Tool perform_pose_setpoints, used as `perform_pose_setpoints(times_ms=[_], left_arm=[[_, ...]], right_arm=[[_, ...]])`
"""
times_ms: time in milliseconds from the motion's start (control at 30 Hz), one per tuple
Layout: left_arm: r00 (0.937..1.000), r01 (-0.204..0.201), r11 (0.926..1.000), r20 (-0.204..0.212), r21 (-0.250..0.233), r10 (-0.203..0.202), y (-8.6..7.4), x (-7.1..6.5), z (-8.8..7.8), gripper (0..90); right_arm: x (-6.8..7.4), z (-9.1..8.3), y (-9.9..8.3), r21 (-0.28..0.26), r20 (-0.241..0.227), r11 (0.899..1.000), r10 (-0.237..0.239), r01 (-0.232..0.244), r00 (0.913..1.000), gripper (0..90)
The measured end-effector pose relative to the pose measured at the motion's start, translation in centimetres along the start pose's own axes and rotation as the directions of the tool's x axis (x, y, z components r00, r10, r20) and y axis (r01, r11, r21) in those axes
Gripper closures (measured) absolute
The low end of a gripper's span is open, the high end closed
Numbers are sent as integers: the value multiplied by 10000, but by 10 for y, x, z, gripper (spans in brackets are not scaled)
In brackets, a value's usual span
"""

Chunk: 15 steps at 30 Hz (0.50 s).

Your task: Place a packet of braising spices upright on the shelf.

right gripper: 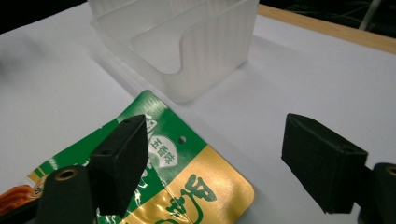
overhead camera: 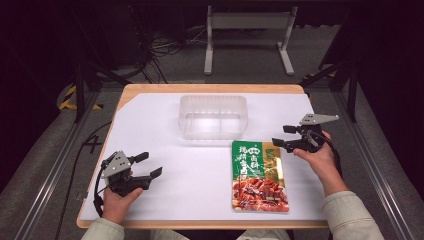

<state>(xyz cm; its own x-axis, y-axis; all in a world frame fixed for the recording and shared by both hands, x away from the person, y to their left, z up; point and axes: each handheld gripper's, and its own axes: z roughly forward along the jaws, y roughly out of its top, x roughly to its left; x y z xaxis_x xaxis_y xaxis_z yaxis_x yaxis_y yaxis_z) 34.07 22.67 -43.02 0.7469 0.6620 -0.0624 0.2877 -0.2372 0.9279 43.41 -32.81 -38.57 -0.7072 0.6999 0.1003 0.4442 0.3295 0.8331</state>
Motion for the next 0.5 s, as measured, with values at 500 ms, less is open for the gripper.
perform_pose_setpoints(times_ms=[500], left_arm=[[10000, -12, 10000, 18, 38, 12, 0, 0, 1, 254]], right_arm=[[-11, 27, -22, 847, -171, 9963, 172, -157, 9997, 226]])
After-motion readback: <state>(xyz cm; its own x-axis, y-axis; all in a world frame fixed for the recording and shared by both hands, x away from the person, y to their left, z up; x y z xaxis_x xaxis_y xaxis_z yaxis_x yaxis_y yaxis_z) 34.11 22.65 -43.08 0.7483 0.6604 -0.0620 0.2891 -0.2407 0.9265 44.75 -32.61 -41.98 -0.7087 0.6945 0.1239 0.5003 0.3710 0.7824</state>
